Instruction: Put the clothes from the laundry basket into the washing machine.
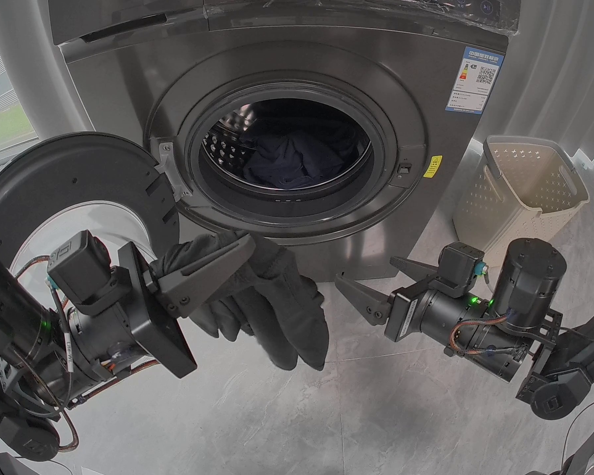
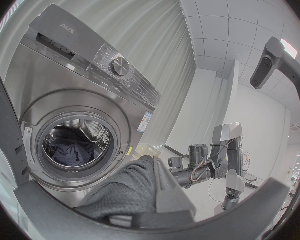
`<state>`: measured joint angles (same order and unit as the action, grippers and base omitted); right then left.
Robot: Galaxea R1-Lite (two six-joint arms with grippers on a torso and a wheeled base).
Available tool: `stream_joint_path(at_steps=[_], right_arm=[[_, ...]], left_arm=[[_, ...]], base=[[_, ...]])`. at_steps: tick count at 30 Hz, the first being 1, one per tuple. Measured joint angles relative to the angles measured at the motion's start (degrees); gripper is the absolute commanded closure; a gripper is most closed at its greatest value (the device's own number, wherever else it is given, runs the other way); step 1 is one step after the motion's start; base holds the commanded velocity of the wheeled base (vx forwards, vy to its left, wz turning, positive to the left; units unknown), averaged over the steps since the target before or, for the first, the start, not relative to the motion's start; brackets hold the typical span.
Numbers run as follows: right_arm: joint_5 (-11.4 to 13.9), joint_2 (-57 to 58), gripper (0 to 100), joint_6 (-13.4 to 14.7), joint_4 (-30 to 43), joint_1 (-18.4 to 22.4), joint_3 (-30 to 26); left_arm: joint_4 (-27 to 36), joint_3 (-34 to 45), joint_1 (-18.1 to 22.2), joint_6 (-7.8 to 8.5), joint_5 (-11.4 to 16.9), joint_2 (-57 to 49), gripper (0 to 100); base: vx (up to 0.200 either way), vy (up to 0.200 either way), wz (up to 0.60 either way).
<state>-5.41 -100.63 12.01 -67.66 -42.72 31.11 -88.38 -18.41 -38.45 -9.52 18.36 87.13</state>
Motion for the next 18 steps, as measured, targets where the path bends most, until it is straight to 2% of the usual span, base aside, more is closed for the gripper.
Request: stream_joint_path(at_steps=[11, 18], right_arm=[[1.3, -4.1, 0, -0.6, -0.8, 0.2, 1.7], [1.5, -5.9, 0, -0.7, -2.5, -1.1, 0.4]], left_arm=[[0.0, -1.3, 0.4, 0.06, -0.2, -0.2, 100], [0.0, -2.0, 0.6, -0.07, -0.6, 0.0, 100]], base=[[0.000, 0.000, 0.00], [0.000, 0.000, 0.00]])
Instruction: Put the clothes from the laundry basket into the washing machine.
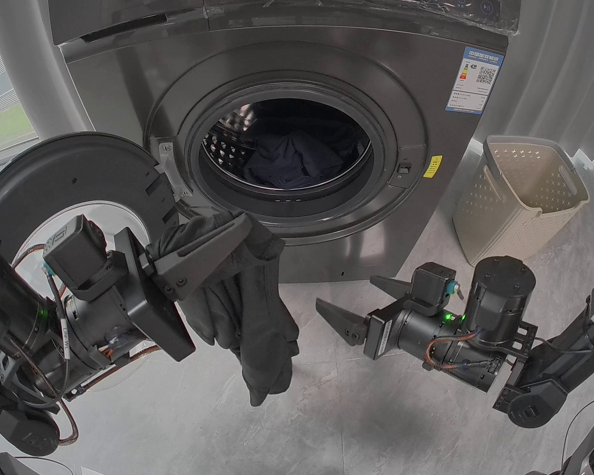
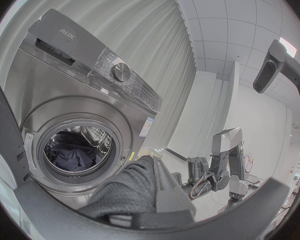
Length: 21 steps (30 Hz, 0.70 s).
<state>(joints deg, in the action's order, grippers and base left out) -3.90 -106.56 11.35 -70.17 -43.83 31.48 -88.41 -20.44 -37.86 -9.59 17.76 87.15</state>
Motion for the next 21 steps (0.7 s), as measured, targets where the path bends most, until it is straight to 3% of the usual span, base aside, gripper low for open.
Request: stream_joint_path(at_steps=[11, 21], right_arm=[[2.0, -1.2, 0, 0.4, -0.4, -3.0, -1.8], [5.5, -7.0, 0, -0.2, -7.9, -2.4, 0.7]], left_arm=[[0.0, -0.4, 1.1, -0.06, 0.1, 0.2, 100], [0.0, -0.2, 1.2, -0.06, 0.5, -0.1, 100]], base=[[0.000, 0.000, 0.00], [0.000, 0.000, 0.00]])
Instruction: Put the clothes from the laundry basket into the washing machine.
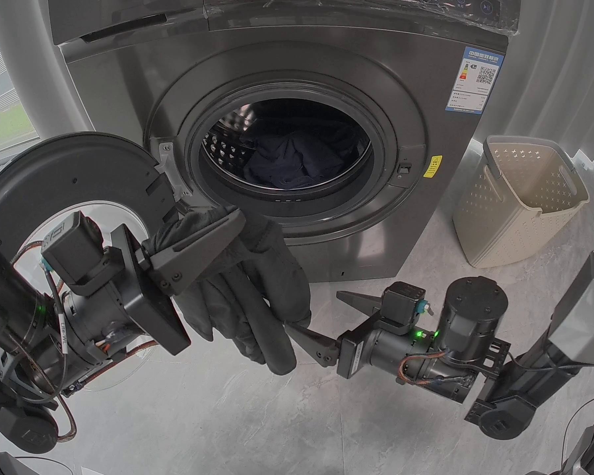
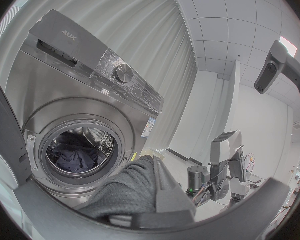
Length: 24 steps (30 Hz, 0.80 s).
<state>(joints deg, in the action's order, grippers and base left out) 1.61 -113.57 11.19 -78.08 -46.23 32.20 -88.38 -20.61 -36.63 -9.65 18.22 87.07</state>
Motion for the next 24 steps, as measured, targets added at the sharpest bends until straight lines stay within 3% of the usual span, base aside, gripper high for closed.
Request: stream_joint_path(at_steps=[13, 14, 24], right_arm=[[2.1, -8.0, 0, -0.6, -2.8, 3.3, 10.3], [2.1, -8.6, 100, -0.6, -3.4, 3.3, 10.9], [2.3, -11.2, 100, -0.5, -8.0, 3.0, 12.3]], left_arm=[[0.0, 0.0, 0.0, -0.13, 0.1, -0.1, 100], [0.0, 0.0, 0.0, -0.13, 0.1, -0.1, 100], [0.0, 0.0, 0.3, -0.27, -0.1, 0.3, 100]], base=[[0.000, 0.000, 0.00], [0.000, 0.000, 0.00], [0.000, 0.000, 0.00]])
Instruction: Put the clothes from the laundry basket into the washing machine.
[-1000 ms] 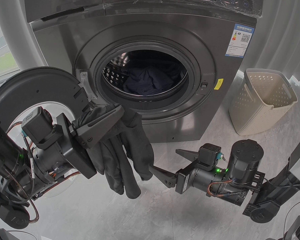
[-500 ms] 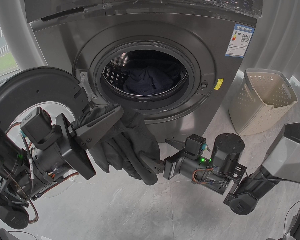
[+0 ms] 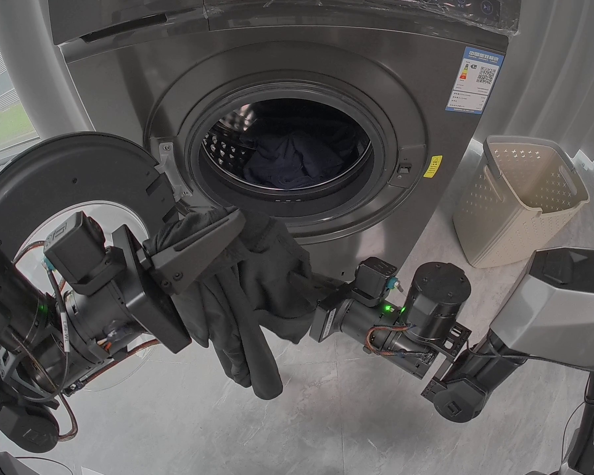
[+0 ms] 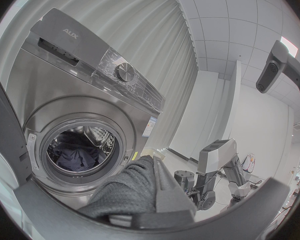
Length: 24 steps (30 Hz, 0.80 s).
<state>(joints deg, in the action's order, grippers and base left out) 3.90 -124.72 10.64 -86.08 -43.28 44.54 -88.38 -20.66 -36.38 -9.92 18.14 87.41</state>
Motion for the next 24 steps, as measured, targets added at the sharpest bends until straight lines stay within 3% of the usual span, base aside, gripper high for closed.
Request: stream_joint_path(at_steps=[24], right_arm=[[-1.7, 21.3, 100, 0.3, 0.2, 4.1, -9.9]], left_arm=[[0.1, -1.2, 2.5, 0.16, -0.9, 1.6, 100]], base=[[0.000, 0.000, 0.00]])
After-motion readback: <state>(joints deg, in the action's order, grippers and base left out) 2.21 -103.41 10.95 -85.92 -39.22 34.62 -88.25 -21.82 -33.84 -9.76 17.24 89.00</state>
